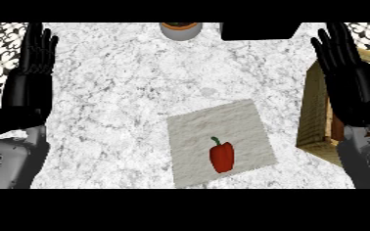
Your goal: Pick the bell pepper from the placemat and place it in the basket
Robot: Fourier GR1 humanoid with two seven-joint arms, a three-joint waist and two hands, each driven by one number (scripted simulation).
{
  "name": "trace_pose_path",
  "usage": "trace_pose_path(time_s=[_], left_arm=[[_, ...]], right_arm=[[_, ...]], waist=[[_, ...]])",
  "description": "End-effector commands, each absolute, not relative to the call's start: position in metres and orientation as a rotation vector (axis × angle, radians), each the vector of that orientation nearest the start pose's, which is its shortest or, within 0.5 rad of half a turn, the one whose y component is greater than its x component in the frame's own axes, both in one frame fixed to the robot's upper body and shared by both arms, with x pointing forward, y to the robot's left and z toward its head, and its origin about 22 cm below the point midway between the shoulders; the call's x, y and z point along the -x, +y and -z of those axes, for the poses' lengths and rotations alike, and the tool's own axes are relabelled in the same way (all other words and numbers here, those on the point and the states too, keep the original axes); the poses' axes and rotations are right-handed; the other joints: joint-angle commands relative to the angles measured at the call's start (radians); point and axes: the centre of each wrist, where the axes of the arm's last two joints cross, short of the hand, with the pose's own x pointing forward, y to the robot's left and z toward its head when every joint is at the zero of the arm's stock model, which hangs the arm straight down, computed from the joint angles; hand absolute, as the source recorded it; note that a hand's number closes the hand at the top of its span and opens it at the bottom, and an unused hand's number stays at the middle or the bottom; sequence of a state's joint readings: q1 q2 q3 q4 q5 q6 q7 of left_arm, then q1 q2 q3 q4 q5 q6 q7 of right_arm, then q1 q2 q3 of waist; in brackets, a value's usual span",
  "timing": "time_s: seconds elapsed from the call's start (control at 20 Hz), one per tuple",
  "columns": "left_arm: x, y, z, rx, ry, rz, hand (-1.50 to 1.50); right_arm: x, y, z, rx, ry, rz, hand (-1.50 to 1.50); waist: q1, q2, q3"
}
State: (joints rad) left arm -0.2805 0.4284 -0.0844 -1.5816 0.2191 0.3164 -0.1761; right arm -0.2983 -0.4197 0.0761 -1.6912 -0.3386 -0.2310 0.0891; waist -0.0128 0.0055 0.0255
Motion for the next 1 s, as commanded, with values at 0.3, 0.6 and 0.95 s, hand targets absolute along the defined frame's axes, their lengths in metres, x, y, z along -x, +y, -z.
trace_pose_path(time_s=[0.3, 0.6, 0.95], left_arm=[[-0.286, 0.298, -0.049, -0.303, -1.546, 0.016, 0.0], [-0.285, 0.297, -0.045, -0.274, -1.533, 0.026, 0.0], [-0.282, 0.297, -0.042, -0.308, -1.504, 0.028, 0.0]], right_arm=[[-0.254, -0.234, -0.073, 0.118, -1.917, -0.226, 1.5], [-0.252, -0.181, -0.016, 0.701, -1.863, -0.081, -1.5], [-0.247, -0.197, -0.022, 1.004, -1.599, -0.103, -1.5]], waist=[[0.011, -0.004, -0.023], [0.024, -0.002, -0.03], [-0.007, -0.016, -0.035]])
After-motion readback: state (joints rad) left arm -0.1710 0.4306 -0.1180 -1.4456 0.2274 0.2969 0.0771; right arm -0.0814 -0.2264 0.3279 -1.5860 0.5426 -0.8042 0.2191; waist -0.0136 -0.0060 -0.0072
